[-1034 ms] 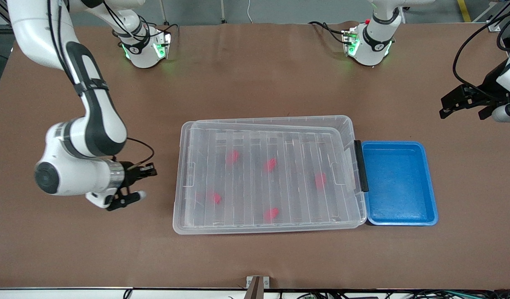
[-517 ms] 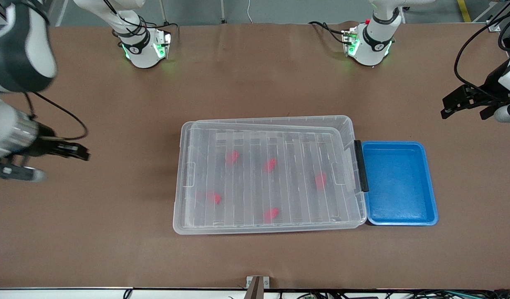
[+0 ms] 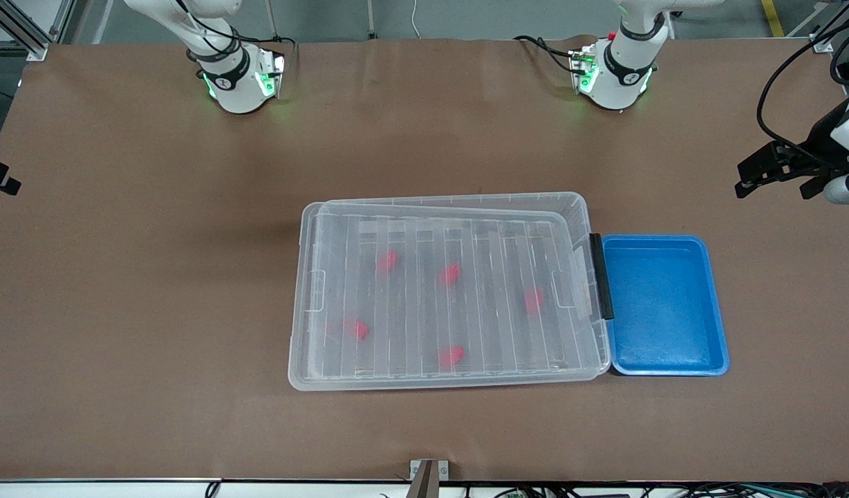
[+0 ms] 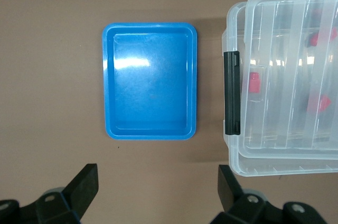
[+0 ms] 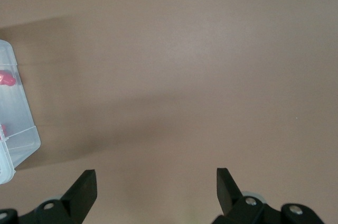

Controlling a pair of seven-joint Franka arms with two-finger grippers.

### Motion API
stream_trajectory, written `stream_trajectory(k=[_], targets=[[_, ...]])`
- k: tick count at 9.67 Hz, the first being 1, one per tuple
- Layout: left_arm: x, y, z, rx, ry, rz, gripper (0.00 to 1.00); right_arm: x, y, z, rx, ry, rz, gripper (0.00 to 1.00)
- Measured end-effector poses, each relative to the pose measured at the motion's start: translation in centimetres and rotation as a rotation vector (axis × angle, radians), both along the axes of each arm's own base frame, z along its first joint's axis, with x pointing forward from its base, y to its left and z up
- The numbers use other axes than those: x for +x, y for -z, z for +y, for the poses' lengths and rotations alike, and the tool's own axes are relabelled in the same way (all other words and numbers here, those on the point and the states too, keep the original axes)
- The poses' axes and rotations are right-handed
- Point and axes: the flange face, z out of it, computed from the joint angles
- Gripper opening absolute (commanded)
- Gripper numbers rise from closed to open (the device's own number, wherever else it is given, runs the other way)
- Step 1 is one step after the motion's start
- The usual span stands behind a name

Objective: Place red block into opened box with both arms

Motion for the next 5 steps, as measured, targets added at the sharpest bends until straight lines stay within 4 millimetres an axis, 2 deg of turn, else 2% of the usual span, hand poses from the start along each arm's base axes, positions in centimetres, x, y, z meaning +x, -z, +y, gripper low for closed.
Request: stream_trajectory(k=[2,5], targets=[[0.0,0.0,0.02,0.0,0.0,0.0,1.0,0.13,0.82,0.09,0.003,-0.002,0.013,1.0],[0.0,0.0,0.03,0.0,-0.001,0.0,1.0,0.11,0.91,0.01,0.003,0.0,0.015,1.0]])
